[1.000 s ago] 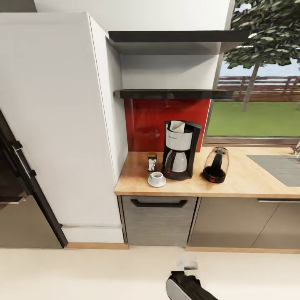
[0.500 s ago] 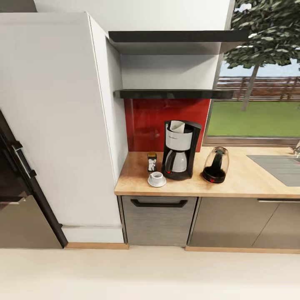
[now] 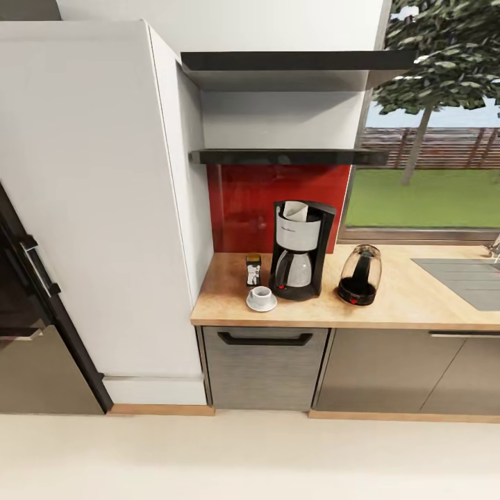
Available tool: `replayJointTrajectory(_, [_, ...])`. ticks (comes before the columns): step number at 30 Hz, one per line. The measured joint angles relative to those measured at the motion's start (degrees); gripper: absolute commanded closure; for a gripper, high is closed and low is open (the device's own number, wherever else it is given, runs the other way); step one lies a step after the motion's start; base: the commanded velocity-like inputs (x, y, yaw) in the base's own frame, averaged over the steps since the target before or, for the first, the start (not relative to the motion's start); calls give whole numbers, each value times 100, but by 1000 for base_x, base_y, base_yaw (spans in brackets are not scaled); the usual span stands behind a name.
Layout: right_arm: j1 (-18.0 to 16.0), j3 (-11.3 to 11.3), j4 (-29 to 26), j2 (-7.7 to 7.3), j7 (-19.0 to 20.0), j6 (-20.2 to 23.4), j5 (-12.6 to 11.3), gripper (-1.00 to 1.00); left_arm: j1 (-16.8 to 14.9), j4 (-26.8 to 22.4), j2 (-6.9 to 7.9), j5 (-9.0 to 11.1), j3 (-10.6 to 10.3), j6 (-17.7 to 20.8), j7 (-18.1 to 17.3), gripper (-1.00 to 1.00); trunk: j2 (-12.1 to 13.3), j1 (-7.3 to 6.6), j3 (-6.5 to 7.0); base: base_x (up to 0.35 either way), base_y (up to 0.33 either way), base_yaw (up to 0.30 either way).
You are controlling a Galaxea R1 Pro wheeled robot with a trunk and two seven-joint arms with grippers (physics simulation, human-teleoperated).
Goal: Set up a coffee station on the kitchen countertop: keep the coffee maker on the countertop, move the bottle of coffee from the kitchen shelf to the counter next to the coffee maker, place a paper coffee filter on top of the coffee maker, put the saucer next to the coffee maker with the coffee cup on the saucer, and place the electric kettle next to the coffee maker.
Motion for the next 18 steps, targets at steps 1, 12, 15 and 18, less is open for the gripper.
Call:
replayJointTrajectory(1, [1,-1,0,8,-5,5,-1,-100,0,0,-1,-2,-1,5,0,-100,0,0,0,0,0,0])
replayJointTrajectory(12, [11,-1,-6,33,24,351,-29,-100,0,0,-43,-115,-8,43,4,-100,0,0,0,0,0,0])
replayJointTrajectory(15, [11,0,-10,39,19,465,-37,-100,0,0,-39,-174,-4,50,8,-100,0,0,0,0,0,0])
replayJointTrajectory(18, [11,0,-12,42,15,486,-38,-100,0,0,-41,-186,-4,53,9,-100,0,0,0,0,0,0])
